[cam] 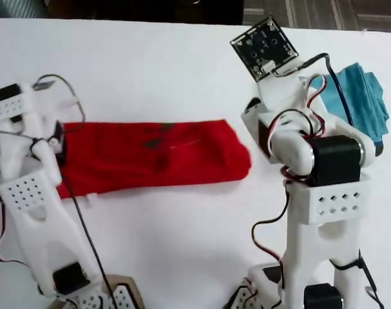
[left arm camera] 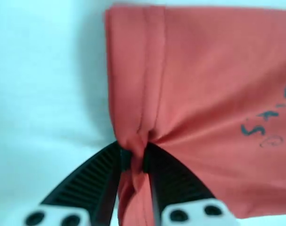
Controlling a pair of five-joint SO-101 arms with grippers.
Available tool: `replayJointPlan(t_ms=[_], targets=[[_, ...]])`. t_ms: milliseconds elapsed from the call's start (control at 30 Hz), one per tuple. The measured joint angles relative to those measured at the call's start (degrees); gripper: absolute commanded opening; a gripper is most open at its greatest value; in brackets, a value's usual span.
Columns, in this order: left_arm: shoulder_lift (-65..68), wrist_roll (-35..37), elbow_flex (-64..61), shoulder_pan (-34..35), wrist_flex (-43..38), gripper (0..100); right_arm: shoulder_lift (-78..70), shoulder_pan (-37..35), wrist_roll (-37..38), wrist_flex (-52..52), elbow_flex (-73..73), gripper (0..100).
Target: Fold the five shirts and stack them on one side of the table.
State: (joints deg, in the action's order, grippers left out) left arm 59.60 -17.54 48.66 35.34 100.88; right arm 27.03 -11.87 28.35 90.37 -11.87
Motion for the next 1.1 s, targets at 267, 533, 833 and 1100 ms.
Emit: replayJointPlan(t_ms=[267, 533, 833, 1100], targets=[[1.49, -9.58, 9.05, 14.59, 0.44, 3, 0.0, 0.0, 0.0, 0.18, 4.84, 8.7], [1.49, -14.24, 9.05, 24.53, 0.53, 3, 0.0, 7.3, 0.0, -4.4, 16.62, 8.7], [-17.23, -13.19, -13.36, 17.85, 0.53, 3, 13.01, 14.68, 0.0, -16.09, 42.73, 8.7], [-51.08, -6.33, -37.89, -4.4, 0.53, 3, 28.04, 19.16, 0.0, -29.89, 77.1, 8.7]])
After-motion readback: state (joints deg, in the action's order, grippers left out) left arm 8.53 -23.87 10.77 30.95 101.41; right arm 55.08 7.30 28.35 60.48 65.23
